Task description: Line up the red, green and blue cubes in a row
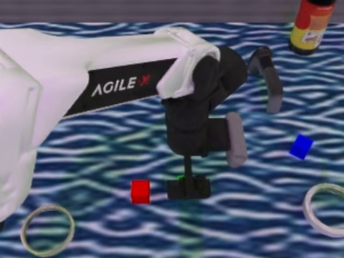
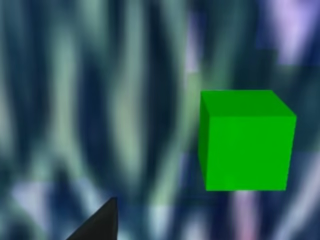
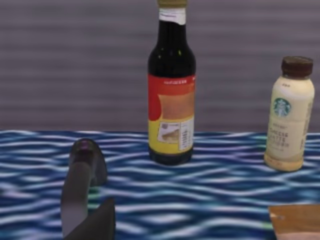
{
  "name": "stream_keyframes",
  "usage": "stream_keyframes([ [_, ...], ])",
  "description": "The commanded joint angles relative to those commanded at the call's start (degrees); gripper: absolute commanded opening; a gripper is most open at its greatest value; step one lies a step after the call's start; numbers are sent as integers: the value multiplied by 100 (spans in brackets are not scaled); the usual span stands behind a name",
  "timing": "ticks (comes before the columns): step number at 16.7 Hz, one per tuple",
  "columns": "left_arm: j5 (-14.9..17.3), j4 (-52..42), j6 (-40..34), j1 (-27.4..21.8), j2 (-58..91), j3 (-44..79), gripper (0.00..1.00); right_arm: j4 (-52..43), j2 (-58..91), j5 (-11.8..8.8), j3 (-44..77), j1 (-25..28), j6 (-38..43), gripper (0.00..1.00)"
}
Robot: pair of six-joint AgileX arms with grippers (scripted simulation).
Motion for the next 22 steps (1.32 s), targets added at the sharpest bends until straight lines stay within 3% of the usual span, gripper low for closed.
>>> stream_keyframes([
  [4,-3,-498,-1,45,-194,350,100,0,0,0,0,0,0,100],
  [11,-26,-230,-132,188,-526,16,100,-235,344,-11,339,63,-165,100],
  [16,-96,781,-759,980,-2260,-1503,100,-1238,2029,-15,1828,279,-861,100],
  [22,-145,2468,-1948,2349,-5522,-4314,100,-3066,5584,14,4323,636,-2094,100],
])
